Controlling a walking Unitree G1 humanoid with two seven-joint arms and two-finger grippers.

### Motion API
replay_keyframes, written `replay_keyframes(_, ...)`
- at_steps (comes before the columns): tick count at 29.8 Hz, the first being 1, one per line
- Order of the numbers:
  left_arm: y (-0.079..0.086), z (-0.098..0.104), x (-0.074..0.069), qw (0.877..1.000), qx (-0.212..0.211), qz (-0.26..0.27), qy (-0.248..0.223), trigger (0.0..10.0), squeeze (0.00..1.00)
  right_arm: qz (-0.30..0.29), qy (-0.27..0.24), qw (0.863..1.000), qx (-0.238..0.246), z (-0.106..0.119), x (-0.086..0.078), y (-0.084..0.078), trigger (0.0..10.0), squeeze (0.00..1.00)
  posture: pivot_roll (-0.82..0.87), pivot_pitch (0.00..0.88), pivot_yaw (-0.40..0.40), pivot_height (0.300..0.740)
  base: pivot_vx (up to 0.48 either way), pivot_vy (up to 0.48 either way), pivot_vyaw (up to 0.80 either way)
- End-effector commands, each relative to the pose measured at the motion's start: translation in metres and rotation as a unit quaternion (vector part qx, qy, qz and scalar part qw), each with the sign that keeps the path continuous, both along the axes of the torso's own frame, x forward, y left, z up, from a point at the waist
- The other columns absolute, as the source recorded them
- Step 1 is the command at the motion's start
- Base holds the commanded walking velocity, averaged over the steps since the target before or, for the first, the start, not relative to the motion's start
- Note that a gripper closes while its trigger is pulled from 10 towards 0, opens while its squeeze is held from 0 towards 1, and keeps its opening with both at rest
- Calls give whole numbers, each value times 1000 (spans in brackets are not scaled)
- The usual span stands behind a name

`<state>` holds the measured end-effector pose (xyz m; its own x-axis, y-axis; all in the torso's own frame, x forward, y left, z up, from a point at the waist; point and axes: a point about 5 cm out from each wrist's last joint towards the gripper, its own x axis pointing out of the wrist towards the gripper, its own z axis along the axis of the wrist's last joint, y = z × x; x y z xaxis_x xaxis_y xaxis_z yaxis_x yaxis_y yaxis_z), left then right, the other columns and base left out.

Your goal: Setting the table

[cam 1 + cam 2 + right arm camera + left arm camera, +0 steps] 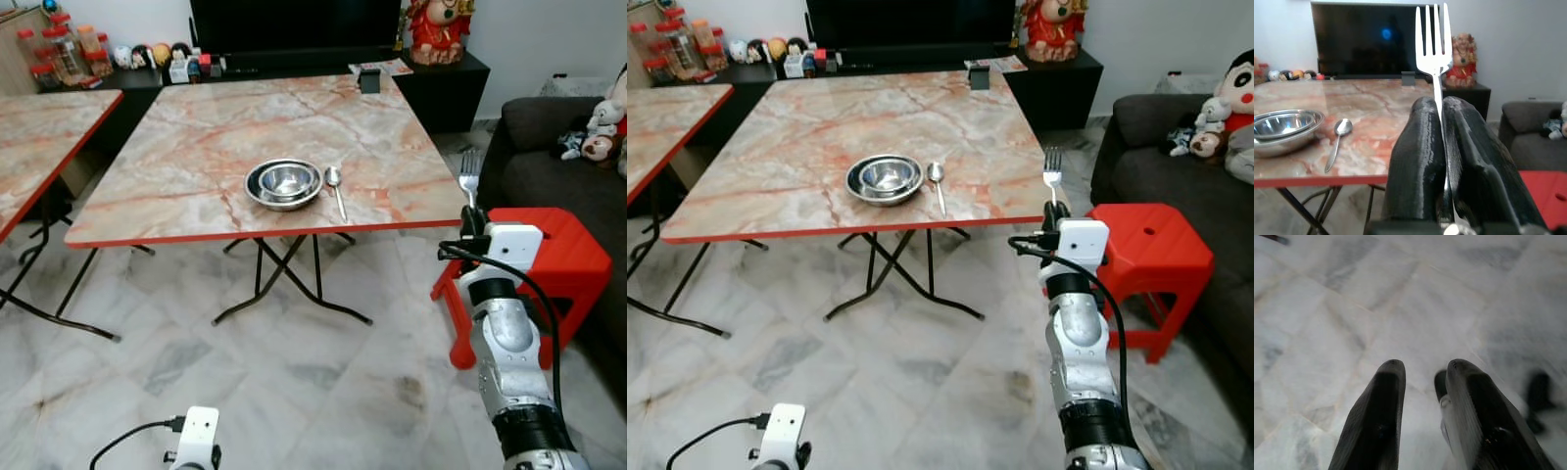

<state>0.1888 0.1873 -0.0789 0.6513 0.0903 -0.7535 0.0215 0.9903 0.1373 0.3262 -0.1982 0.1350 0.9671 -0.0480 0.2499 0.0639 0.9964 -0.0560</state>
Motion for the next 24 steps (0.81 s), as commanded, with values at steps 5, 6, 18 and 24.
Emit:
replay_keyframes(5,-1,0,1,1000,0,2,4,10000,0,-14,-8,1000,3,5,-1,-7,10000,0,-67,0,22,740,376,0,0)
replay_keyframes(6,-1,0,1,1000,1,2,4,10000,0,-15,-8,1000,3,6,-1,-7,10000,0,-67,0,22,740,386,0,0)
replay_keyframes(18,0,1,3,1000,2,-1,4,10000,0,-20,-6,1000,-6,7,-1,-12,10000,0,-71,0,26,740,392,0,0)
replay_keyframes(24,-1,1,3,1000,1,0,5,10000,0,-13,-3,1000,-12,5,-1,-8,10000,0,-63,0,23,740,399,0,336)
